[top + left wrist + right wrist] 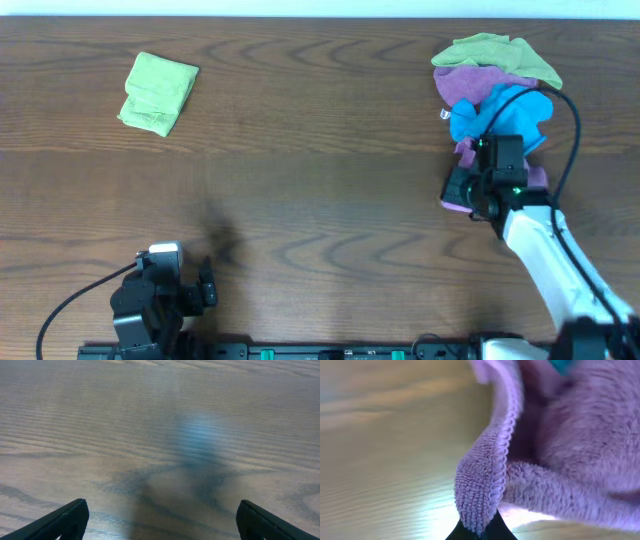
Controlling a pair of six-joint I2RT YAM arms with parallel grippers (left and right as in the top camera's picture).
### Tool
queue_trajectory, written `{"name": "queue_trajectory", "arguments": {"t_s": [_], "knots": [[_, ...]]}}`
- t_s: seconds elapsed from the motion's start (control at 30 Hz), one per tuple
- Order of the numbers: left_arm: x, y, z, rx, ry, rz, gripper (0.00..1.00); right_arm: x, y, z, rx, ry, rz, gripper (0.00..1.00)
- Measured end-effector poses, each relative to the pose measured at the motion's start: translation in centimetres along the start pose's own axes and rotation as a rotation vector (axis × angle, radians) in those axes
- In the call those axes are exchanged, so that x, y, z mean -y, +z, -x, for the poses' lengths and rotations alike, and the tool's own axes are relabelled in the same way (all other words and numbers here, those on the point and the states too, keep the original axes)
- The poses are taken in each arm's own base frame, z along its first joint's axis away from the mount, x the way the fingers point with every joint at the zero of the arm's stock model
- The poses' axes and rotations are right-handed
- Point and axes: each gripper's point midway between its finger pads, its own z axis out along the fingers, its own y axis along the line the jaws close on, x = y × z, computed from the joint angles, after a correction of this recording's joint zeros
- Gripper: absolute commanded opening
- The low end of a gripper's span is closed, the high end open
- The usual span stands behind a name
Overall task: Fold the cloth
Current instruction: 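Pull the purple cloth left out of the pile with the right gripper, then drag the purple cloth toward the table center with the right gripper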
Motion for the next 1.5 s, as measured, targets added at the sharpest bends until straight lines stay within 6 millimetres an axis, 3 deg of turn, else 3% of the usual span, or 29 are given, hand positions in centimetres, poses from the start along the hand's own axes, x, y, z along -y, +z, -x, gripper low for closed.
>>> {"name": "queue_trajectory", "arguments": {"t_s": [0.1,0.4,0.47,0.57,0.67,0.7,0.73,0.77,0.87,1.03,1.17,1.23,1.27,1.3,1.33,1.37,1.5], "knots": [[0.0,0.0,0.0,0.000,0.000,0.000,0.95,-4.4,-2.5,1.3,0.051,-0.054,0.157,0.01],[0.0,0.0,0.0,0.000,0.000,0.000,0.95,-21.1,-12.1,2.4,0.161,-0.223,0.778,0.01],[0.0,0.0,0.0,0.000,0.000,0.000,0.95,-23.6,-15.1,2.7,0.173,-0.259,0.903,0.01],[0.0,0.0,0.0,0.000,0.000,0.000,0.95,-25.4,-19.1,3.4,0.177,-0.304,1.040,0.01],[0.0,0.0,0.0,0.000,0.000,0.000,0.95,-24.9,-20.2,3.7,0.134,-0.293,1.061,0.01],[0.0,0.0,0.0,0.000,0.000,0.000,0.95,-23.9,-19.6,3.6,0.098,-0.258,1.023,0.17],[0.0,0.0,0.0,0.000,0.000,0.000,0.95,-22.7,-18.6,3.3,0.053,-0.216,0.970,0.68],[0.0,0.0,0.0,0.000,0.000,0.000,0.95,-21.2,-17.2,3.0,0.013,-0.166,0.895,0.98],[0.0,0.0,0.0,0.000,0.000,0.000,0.95,-16.5,-13.5,2.2,-0.060,-0.050,0.659,0.99],[0.0,0.0,0.0,0.000,0.000,0.000,0.95,-11.6,-10.9,1.4,-0.073,-0.026,0.398,0.99],[0.0,0.0,0.0,0.000,0.000,0.000,0.95,-10.5,-10.4,1.7,-0.046,-0.078,0.329,0.99],[0.0,0.0,0.0,0.000,0.000,0.000,0.95,-10.2,-10.1,1.5,-0.049,-0.120,0.309,0.93],[0.0,0.0,0.0,0.000,0.000,0.000,0.95,-10.3,-9.7,1.2,-0.061,-0.142,0.301,0.82],[0.0,0.0,0.0,0.000,0.000,0.000,0.95,-10.5,-9.4,0.9,-0.071,-0.166,0.299,0.64],[0.0,0.0,0.0,0.000,0.000,0.000,0.95,-10.8,-9.0,0.5,-0.085,-0.191,0.295,0.21],[0.0,0.0,0.0,0.000,0.000,0.000,0.95,-11.2,-8.4,0.0,-0.105,-0.210,0.293,0.01],[0.0,0.0,0.0,0.000,0.000,0.000,0.95,-12.8,-6.0,-2.0,-0.178,-0.279,0.289,0.01]]}}
